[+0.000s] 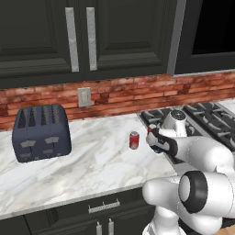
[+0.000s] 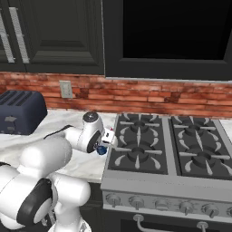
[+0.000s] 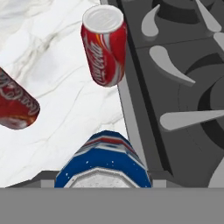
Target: Four empty soda cans are scattered around the kitchen. Gather all the cans and cluster them next to the stove for recycling.
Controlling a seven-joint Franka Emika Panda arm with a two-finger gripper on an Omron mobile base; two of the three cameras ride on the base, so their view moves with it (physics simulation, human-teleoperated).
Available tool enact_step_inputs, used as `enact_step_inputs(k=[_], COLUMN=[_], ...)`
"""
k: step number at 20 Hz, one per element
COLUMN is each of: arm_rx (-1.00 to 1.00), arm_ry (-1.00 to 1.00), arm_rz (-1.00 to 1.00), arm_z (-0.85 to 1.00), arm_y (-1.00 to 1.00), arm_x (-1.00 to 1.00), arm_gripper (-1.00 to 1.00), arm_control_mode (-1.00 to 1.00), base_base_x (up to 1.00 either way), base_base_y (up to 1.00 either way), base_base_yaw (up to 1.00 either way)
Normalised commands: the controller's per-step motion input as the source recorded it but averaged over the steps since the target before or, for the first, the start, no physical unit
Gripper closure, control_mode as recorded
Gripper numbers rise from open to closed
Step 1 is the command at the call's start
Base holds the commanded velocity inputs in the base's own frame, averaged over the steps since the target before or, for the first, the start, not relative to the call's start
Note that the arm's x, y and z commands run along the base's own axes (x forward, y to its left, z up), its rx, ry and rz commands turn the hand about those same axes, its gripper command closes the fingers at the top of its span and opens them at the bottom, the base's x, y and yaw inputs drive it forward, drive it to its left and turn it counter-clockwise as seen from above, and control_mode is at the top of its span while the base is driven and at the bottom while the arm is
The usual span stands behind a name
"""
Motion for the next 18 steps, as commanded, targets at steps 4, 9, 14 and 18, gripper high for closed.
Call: enact_step_inputs(k=[4,9,14,18], arm_rx=[0.0,0.0,0.0,0.0], arm_ry=[0.05,0.03,0.04,0.03], arm_rz=[0.0,0.0,0.0,0.0], arm_z=[-0.05,-0.05,-0.04,-0.03], arm_y=[0.0,0.0,0.0,0.0], arm_x=[0.18,0.21,0.13,0.0], arm_gripper=[1.0,1.0,1.0,1.0], arm_control_mode=[-1.0,-1.0,-1.0,-1.0], base_base_x=[0.0,0.0,0.0,0.0], base_base_y=[0.0,0.0,0.0,0.0], base_base_yaw=[0.0,0.0,0.0,0.0])
